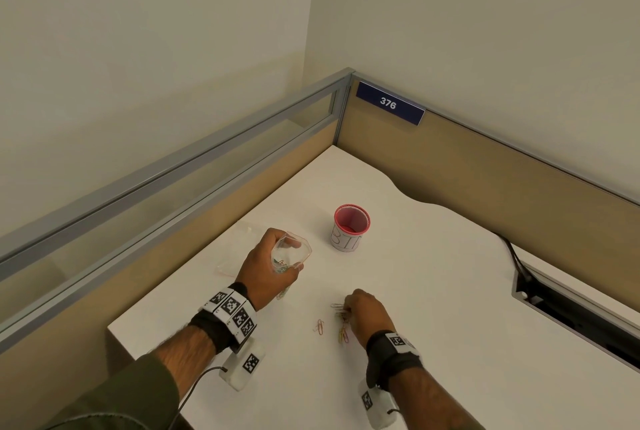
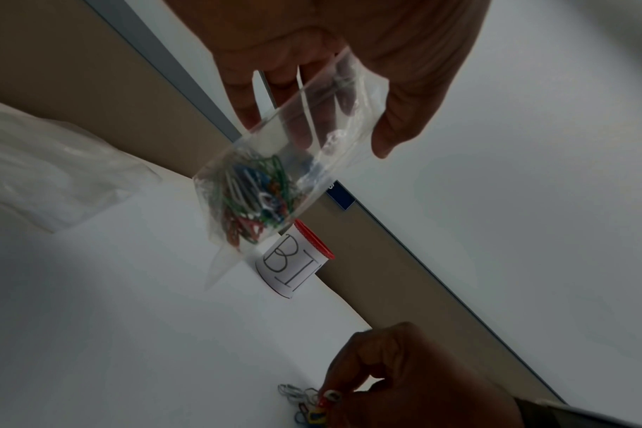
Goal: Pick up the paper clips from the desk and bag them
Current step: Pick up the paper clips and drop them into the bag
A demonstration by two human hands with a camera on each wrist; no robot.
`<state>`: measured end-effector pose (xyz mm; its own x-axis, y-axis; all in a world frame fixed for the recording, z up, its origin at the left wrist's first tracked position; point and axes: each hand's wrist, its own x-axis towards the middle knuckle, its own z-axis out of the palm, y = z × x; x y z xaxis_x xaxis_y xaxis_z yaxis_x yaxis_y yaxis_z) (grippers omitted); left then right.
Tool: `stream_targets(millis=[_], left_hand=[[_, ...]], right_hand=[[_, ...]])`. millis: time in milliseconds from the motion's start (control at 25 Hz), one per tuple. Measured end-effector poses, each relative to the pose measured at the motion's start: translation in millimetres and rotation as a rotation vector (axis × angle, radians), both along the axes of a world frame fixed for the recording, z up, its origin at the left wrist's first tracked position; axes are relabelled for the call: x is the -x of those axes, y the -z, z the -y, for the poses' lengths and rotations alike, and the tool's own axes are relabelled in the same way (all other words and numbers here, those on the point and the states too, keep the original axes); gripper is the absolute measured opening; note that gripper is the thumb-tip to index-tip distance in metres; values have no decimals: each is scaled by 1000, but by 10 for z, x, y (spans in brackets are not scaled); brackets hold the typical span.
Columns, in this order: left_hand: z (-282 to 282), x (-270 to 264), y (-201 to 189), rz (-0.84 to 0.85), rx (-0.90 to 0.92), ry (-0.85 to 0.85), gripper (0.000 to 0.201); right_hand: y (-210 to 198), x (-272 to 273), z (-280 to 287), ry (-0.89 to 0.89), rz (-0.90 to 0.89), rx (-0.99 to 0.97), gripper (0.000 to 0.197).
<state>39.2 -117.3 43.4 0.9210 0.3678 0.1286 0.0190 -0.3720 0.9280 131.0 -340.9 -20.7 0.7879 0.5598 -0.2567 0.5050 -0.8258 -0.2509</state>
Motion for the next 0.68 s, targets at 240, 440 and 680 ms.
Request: stream_targets(millis=[240,440,680], left_hand=[[10,-23,-13,-6,3,-7,45],[71,-83,-14,-3,6,13,44],[125,-97,-69,-3,31,26,45]], right_hand=[[-467,-38,8,317,-90,-475,4],[-1287,-17,-290,291,-137,-816,10],[-1600,70,-746,148,-154,-826,8]])
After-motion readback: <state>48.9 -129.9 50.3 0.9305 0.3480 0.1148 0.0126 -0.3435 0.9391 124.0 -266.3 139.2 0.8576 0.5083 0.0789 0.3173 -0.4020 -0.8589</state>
